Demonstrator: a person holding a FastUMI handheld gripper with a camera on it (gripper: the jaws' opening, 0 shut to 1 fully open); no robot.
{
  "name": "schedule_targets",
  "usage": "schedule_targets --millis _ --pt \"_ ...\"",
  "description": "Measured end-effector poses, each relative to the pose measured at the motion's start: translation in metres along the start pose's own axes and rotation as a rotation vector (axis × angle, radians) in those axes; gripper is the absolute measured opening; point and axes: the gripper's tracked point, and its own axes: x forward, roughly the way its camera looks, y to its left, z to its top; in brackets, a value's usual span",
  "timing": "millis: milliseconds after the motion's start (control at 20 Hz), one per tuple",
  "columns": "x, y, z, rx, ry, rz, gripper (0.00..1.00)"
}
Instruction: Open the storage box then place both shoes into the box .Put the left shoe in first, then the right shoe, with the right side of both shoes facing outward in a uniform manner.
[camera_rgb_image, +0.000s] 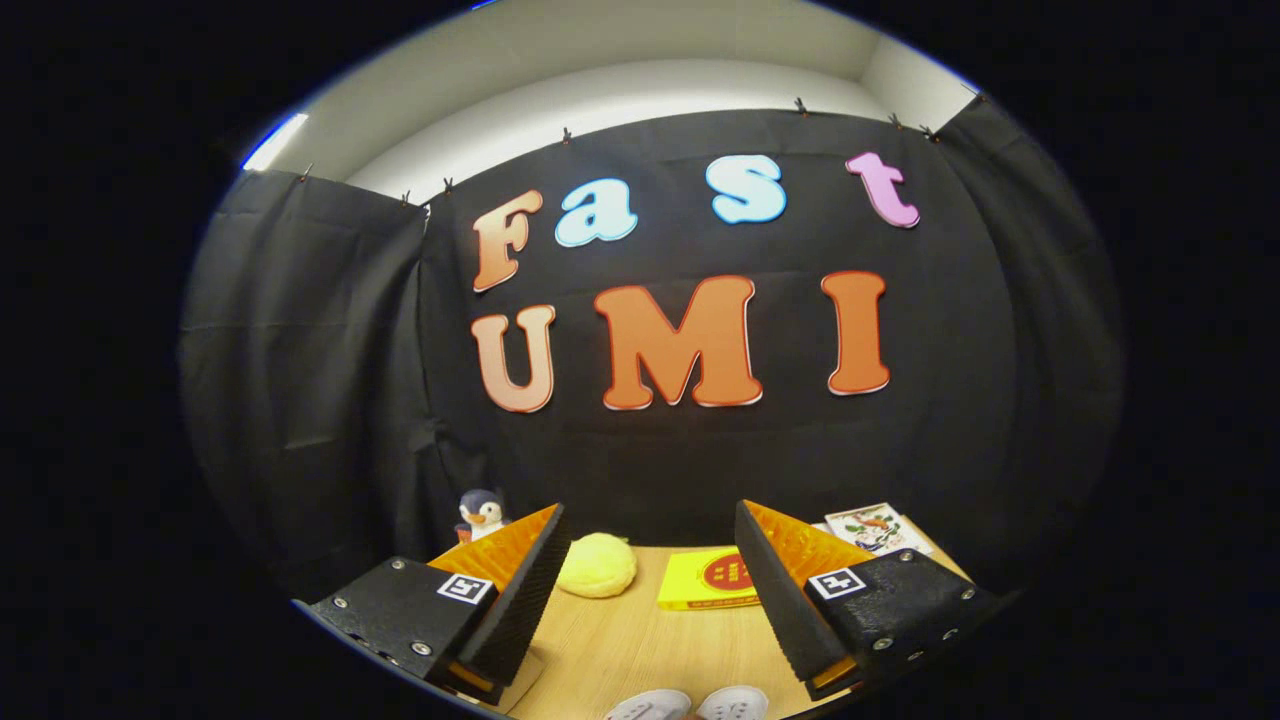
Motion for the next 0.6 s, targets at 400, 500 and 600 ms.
schedule_targets --millis 400,500,600 --pt "-0.008 0.076 -0.112 0.112 0.364 0.277 0.97" --pt "-0.015 0.096 -0.144 0.169 0.483 0.343 0.96" --pt "-0.021 0.116 -0.169 0.232 0.586 0.409 0.95"
